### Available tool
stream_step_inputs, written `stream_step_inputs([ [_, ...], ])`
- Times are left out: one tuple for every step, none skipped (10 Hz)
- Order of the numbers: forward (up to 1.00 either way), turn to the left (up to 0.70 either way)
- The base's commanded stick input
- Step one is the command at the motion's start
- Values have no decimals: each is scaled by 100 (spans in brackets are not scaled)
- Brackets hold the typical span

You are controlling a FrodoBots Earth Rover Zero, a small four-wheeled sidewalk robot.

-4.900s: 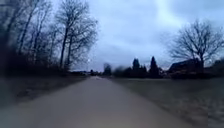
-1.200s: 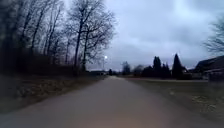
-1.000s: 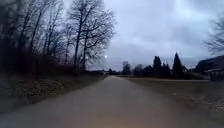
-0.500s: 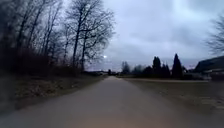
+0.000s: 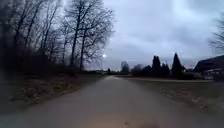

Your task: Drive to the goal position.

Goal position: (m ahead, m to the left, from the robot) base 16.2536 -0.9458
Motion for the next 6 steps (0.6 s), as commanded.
stream_step_inputs([
  [100, 4],
  [100, 4],
  [100, 4],
  [100, 4],
  [100, 4],
  [100, 4],
])
